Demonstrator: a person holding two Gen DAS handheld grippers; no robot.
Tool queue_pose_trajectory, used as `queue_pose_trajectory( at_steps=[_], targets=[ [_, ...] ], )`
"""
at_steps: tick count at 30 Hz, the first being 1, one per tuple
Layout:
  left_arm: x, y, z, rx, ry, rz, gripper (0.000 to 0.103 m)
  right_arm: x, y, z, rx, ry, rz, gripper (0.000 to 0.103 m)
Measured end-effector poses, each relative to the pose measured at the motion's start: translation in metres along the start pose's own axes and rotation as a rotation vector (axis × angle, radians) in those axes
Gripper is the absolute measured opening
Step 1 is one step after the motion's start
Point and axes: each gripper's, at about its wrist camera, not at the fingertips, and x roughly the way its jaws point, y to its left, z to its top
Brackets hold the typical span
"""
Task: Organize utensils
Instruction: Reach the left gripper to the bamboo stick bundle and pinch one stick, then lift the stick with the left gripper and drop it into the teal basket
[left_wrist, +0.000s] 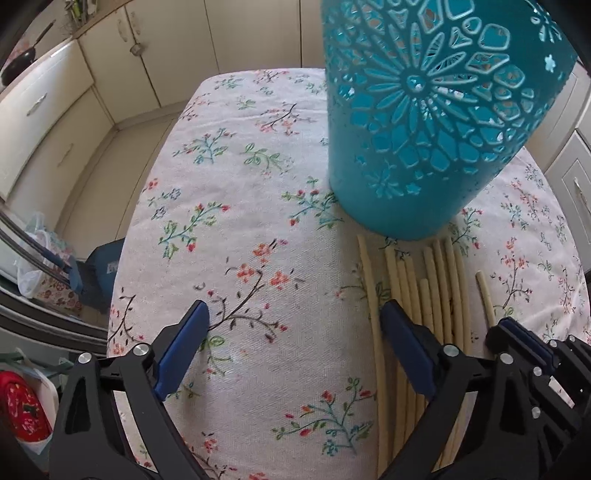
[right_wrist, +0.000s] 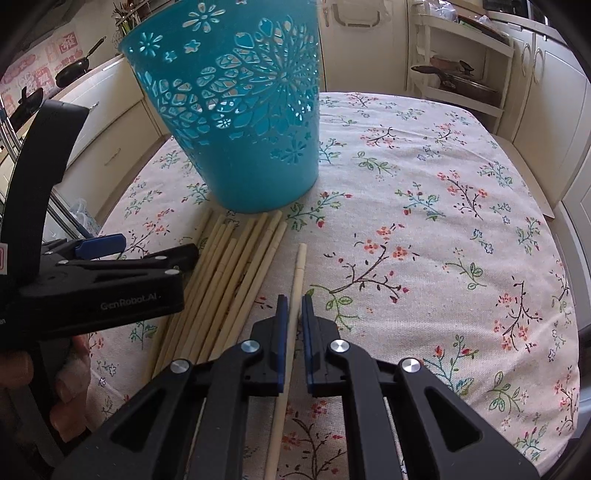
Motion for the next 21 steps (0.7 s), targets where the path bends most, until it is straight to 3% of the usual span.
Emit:
queue_pose_trajectory(
  at_steps=[1,4,6,8,11,15,18,21],
  targets=[
    [0.0,-0.001,0.001,0.006,-0.008,-0.003,0.083,0.0,0.0,0.0,0.003,-0.002,0.002,0.008],
    [-0.004,-0.004,0.002,0.027,-0.044,-0.028,0.059,0.0,-0.002,-0.002,0.01,-0.012,0.009,0.008],
    [-0.006,-0.005,0.001,0.036,-0.049,-0.042,0.023,-0.001,-0.006,-0.004,0.031,-0.024,0.03,0.008],
    [-0.008,-0.003,0.0,0.048,-0.029,-0.085,0.008,0.0,-0.013,-0.005,0.07,-0.033,0.068,0.008],
    [-0.016,0.007,-0.002,0.045,0.028,-0.175,0.004,0.0,-0.016,-0.008,0.086,-0.053,0.096,0.008],
    [-0.064,0.033,-0.002,0.023,0.008,-0.281,0.004,0.0,-0.014,-0.01,0.08,-0.069,0.1,0.008],
    [-0.113,0.053,0.011,-0.013,-0.077,-0.332,0.004,0.0,-0.018,-0.01,0.109,-0.067,0.123,0.008],
    [-0.171,0.057,0.037,-0.027,-0.233,-0.354,0.004,0.0,-0.021,-0.011,0.13,-0.067,0.143,0.008]
  ],
)
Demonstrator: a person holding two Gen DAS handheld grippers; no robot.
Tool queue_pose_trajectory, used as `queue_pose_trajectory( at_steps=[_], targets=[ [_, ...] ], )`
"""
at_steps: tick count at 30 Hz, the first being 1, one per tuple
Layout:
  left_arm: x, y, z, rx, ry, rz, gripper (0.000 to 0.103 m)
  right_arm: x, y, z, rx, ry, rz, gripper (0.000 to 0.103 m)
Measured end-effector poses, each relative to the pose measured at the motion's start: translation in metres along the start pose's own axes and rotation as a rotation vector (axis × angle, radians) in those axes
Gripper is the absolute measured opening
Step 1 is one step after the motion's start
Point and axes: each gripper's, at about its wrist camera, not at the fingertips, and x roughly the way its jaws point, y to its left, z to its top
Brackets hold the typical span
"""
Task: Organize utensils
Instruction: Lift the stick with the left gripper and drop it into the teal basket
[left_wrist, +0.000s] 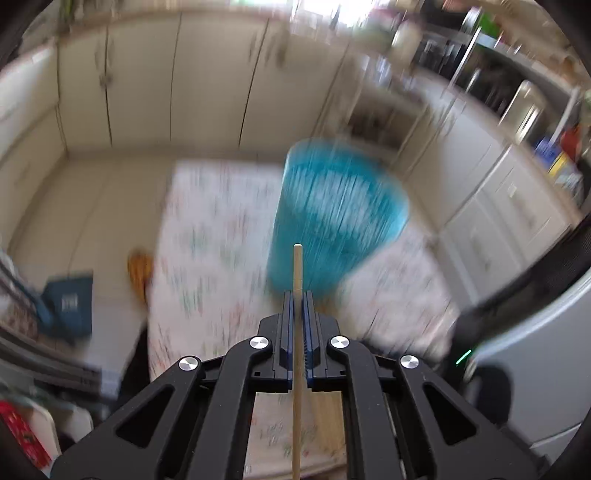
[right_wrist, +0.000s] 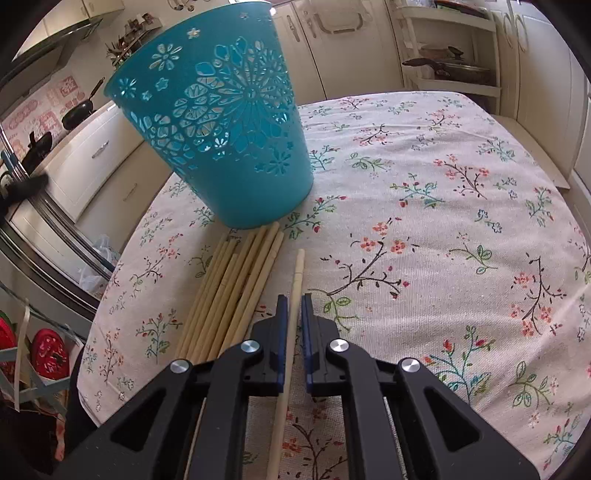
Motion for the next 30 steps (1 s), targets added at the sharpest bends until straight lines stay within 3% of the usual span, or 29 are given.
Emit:
queue_pose_trajectory(
  at_steps=[3,7,10,12,14,18,23,25,29,30],
  targets=[
    [-0.029,-0.026,0.038,0.033,-0.184,-0.003,0.004,0.0,0.0,0.0,0.003,-0.003,0.005,0.008],
    [-0.029,-0.054,0.085,0.041,-0.375,-0.008,0.004,0.0,-0.004,0.0,0.004,-0.009,0.011,0.008],
    [-0.016,-0.065,0.109,0.03,-0.496,0.047,0.005,0.0,-0.005,-0.001,0.016,-0.011,0.024,0.008],
    [0.0,-0.069,0.118,0.028,-0.537,0.095,0.005,-0.001,-0.008,-0.001,0.024,-0.012,0.033,0.008],
    [0.027,-0.07,0.122,0.028,-0.539,0.134,0.005,-0.001,-0.009,-0.001,0.029,-0.012,0.039,0.008],
    [0.072,-0.068,0.114,0.019,-0.449,0.203,0.005,-0.001,-0.008,-0.001,0.03,-0.011,0.042,0.008],
    [0.096,-0.058,0.09,0.043,-0.353,0.245,0.006,-0.002,-0.006,0.0,0.006,-0.003,0.027,0.008],
    [0.095,-0.056,0.083,0.058,-0.325,0.263,0.014,-0.002,-0.002,0.0,-0.008,0.01,0.014,0.008],
    [0.079,-0.043,0.067,0.049,-0.324,0.286,0.049,-0.004,0.002,0.0,-0.021,0.032,-0.003,0.009],
    [0.072,-0.04,0.063,0.044,-0.331,0.289,0.054,-0.005,0.004,0.0,-0.028,0.037,-0.011,0.009]
  ],
)
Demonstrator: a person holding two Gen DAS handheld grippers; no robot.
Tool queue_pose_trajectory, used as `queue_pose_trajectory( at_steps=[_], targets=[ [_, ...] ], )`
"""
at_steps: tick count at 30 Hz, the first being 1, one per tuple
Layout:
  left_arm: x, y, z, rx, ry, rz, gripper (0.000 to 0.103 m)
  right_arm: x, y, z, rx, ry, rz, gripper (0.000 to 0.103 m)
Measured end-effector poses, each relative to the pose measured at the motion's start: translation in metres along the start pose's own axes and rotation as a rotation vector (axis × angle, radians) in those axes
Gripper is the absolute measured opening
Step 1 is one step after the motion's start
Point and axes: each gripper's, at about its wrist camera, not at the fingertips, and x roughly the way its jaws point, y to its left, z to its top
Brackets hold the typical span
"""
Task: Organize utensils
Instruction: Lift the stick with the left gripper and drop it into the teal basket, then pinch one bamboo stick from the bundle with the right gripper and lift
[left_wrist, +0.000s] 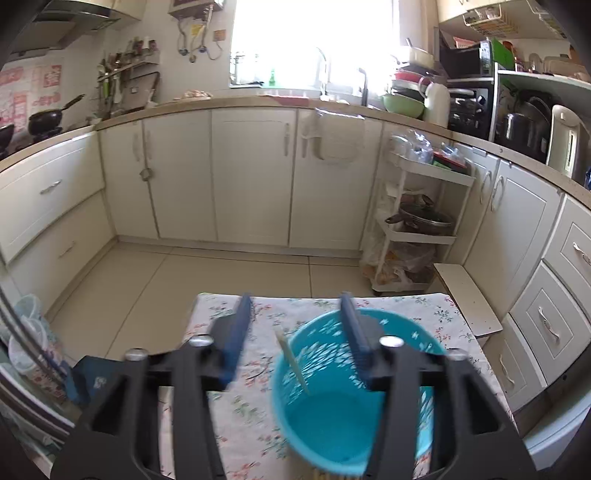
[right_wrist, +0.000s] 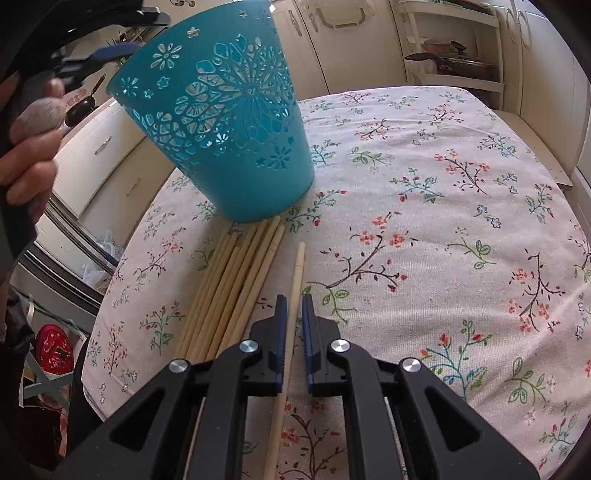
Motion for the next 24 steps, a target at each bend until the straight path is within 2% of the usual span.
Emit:
queue_pose_trajectory(
  at_steps=[5,7,9,13,18,24],
  targets=[
    [-0.033,0.03,-0.012,-0.044,-0.006,0.02,0.072,0.0,0.015,-0.003,-0.087,0.012,-0.085,0.009],
    [-0.044,0.042,-0.018,-0.067,-0.001,0.023,0.075,0.001,0.027,-0.007,-0.161,0.006,-0.15,0.006],
    [-0.054,0.051,-0.028,-0.082,0.018,0.039,0.078,0.0,0.026,-0.008,-0.16,0.008,-0.152,0.006],
    [-0.066,0.057,-0.046,-0.039,0.061,0.078,0.079,-0.017,0.001,-0.001,0.002,-0.003,-0.052,0.006],
    [-0.075,0.051,-0.062,0.031,0.097,0.087,0.081,-0.072,-0.014,0.014,0.101,-0.136,0.042,0.006],
    [-0.08,0.045,-0.071,0.06,0.132,0.071,0.083,-0.126,-0.003,0.053,0.123,-0.306,0.154,0.006]
  ],
)
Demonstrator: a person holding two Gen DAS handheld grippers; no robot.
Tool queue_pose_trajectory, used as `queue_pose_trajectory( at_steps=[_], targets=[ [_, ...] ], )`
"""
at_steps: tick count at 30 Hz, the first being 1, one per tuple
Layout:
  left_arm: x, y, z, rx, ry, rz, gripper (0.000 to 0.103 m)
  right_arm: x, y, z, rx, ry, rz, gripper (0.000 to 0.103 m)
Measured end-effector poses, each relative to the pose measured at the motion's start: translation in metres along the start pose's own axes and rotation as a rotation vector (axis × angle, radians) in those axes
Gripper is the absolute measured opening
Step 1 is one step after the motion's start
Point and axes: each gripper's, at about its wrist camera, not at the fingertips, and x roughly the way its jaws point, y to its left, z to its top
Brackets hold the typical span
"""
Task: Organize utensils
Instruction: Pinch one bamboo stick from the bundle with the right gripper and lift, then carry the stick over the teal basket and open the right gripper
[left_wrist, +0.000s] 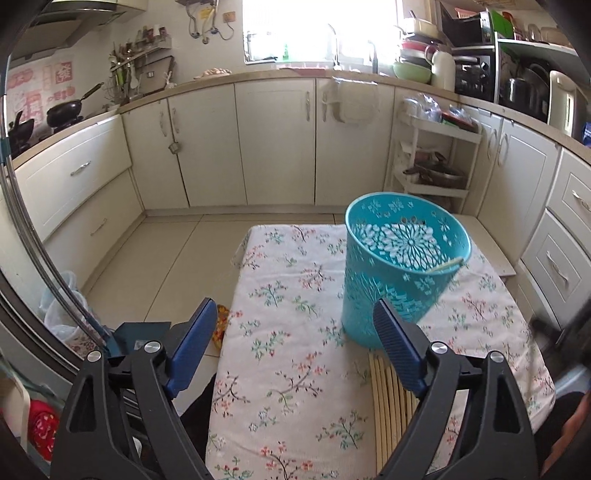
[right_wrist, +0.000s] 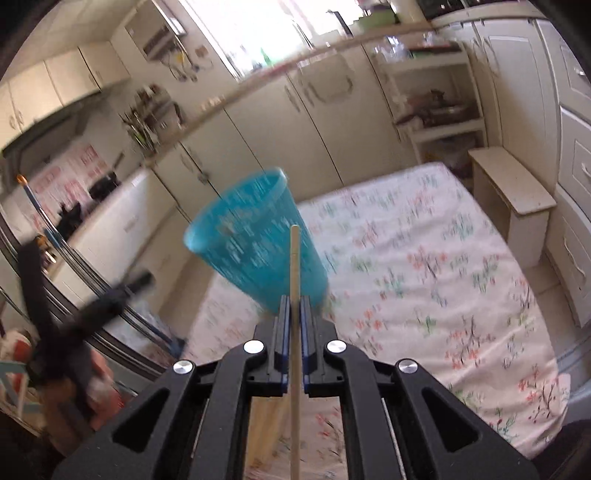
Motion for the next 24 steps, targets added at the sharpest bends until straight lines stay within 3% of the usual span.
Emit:
queue_pose_trajectory(
  at_steps=[9,13,16,20,24],
  targets=[
    [0.002,0.003,-0.006,-0.005,0.041,-0.011,0.084,-0.003,0.062,0.086,-0.043,-0.239,0.193,0.006],
    [0.006,0.006,-0.008,-0.017,0.056,-0.013,0.084,0.009,0.078,0.115,-0.038,-0.357,0.208,0.006],
    [0.011,0.008,-0.009,-0.025,0.07,-0.013,0.084,0.026,0.086,0.123,-0.048,-0.433,0.167,0.006],
    [0.016,0.013,-0.011,-0.038,0.084,-0.009,0.084,0.066,0.087,0.117,-0.09,-0.438,0.064,0.006],
    [0.022,0.019,-0.015,-0.055,0.099,-0.006,0.084,0.102,0.083,0.102,-0.127,-0.324,0.004,0.006]
  ],
)
